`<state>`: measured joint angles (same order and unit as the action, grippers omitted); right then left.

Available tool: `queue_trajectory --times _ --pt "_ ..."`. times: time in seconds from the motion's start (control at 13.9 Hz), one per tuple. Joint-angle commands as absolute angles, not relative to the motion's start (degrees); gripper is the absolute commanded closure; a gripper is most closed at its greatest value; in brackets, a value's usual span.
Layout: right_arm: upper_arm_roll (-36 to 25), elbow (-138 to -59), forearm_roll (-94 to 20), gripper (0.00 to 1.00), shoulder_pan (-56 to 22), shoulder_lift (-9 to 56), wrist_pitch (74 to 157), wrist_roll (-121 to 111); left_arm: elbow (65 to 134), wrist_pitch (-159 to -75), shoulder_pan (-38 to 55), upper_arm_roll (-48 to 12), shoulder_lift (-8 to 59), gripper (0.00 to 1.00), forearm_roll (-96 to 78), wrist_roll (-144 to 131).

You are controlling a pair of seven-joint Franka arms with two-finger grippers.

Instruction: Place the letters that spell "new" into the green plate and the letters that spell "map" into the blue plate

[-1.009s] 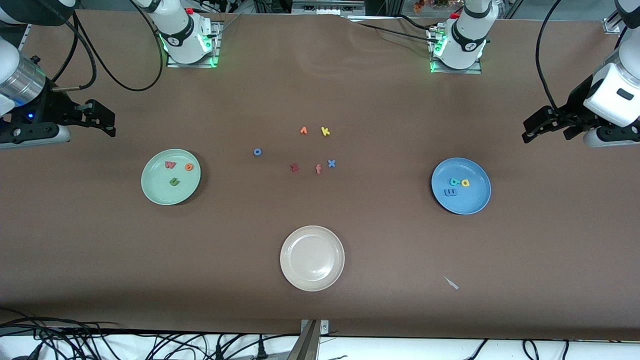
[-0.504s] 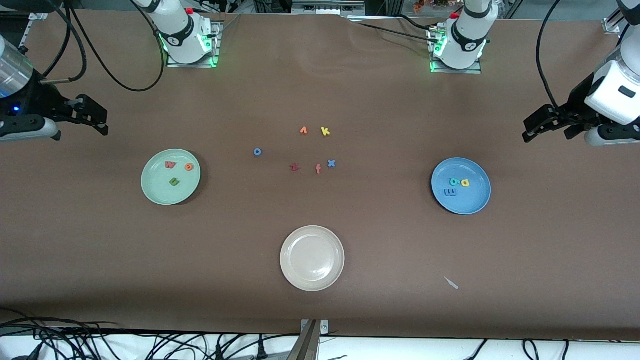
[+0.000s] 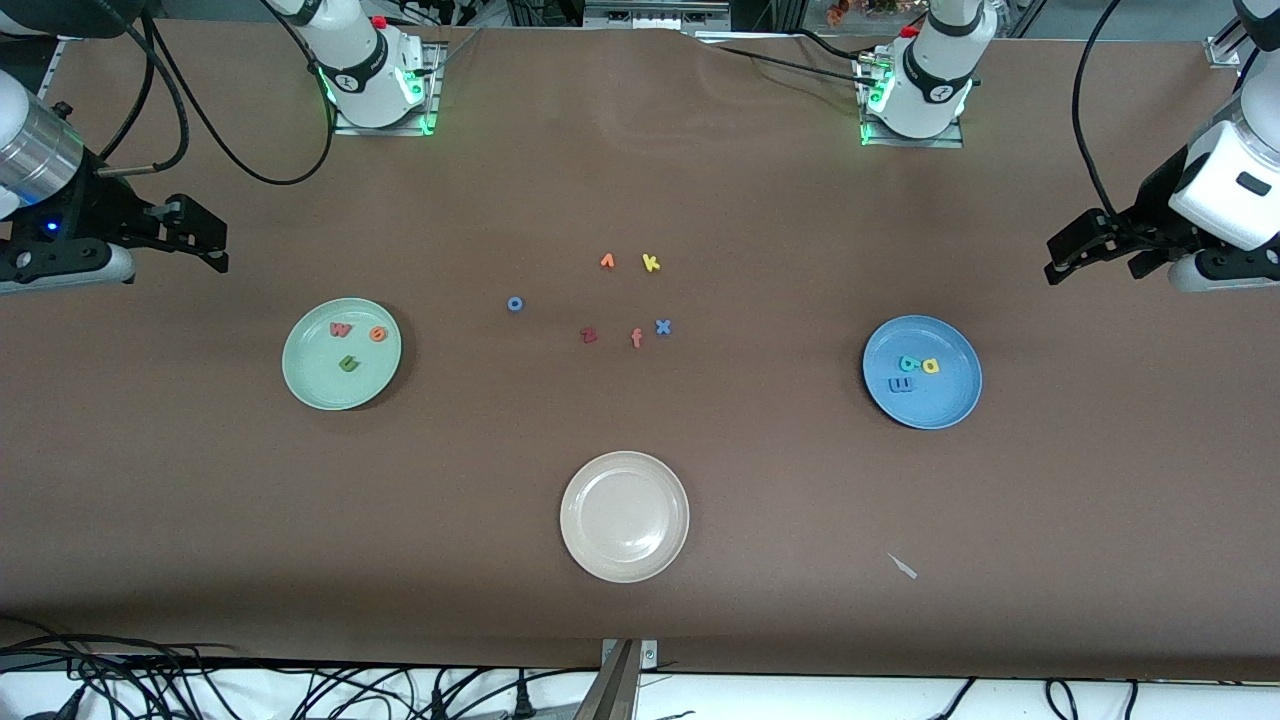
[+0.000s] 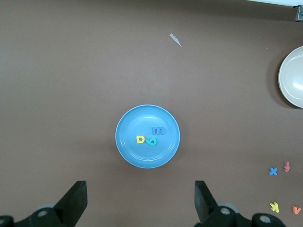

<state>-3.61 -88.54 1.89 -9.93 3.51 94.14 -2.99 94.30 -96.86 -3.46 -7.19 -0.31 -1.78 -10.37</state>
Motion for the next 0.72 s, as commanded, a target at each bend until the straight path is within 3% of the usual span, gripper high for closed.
queue_trajectory --times 0.0,0.65 --pt "-3.60 -87.19 1.41 0.00 -9.93 3.87 92.72 -3.96 92.81 -95.71 -3.60 -7.47 0.26 0.00 -1.85 -10.11" --pt "-3.60 -87.28 1.41 0.00 -10.02 3.87 91.85 -3.52 92.81 -95.71 -3.60 -7.56 0.26 0.00 -1.85 -10.11"
